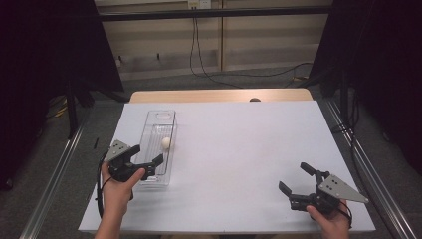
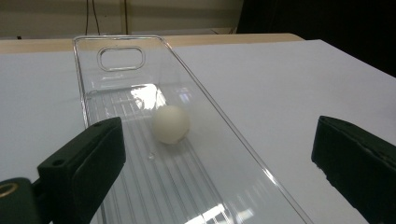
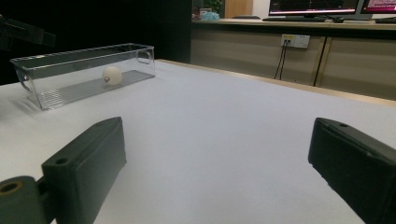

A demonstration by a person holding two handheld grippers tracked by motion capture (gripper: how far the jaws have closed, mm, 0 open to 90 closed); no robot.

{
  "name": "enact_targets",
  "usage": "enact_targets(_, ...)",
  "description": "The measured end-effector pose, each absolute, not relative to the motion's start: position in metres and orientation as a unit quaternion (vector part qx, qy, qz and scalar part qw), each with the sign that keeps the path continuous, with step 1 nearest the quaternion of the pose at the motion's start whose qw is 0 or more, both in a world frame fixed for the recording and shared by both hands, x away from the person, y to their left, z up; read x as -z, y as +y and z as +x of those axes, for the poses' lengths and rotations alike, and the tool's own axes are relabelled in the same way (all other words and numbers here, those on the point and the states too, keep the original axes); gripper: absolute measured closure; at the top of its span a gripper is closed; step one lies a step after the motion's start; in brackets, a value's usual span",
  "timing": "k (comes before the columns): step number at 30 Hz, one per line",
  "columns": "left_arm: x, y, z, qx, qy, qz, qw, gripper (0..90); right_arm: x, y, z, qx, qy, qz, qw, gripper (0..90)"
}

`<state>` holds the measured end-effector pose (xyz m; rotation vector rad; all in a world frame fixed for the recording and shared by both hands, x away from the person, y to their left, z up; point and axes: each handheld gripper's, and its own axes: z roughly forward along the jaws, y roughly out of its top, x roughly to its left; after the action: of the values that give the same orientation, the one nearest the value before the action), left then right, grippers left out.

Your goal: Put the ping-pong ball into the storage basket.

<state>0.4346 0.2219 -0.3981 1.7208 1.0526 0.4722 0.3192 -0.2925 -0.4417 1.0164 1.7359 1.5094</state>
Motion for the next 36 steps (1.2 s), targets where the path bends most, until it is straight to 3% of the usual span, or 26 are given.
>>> enact_targets(36,0.409,0.224,0.410,-0.227,0.408,0.697,0.545,3.1,0.441,-0.294,0.319,-0.573,0.655,0.383,0.309,3.6)
